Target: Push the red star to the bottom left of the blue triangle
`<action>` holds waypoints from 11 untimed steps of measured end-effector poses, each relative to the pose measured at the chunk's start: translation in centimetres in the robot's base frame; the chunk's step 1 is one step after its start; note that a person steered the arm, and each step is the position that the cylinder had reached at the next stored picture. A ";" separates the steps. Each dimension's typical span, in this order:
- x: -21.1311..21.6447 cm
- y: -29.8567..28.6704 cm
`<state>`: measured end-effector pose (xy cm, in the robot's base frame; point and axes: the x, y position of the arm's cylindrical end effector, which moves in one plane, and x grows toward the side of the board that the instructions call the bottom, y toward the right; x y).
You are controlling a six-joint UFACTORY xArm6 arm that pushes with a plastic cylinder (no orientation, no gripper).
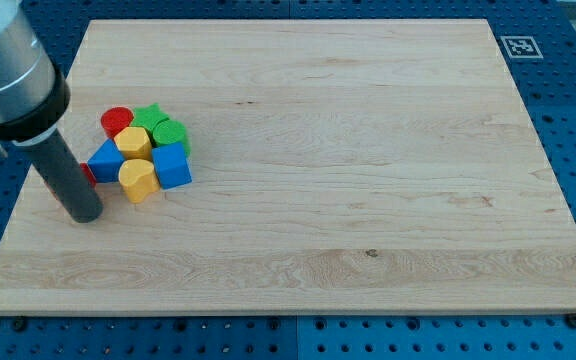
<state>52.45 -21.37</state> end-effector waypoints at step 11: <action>-2.9 -7.4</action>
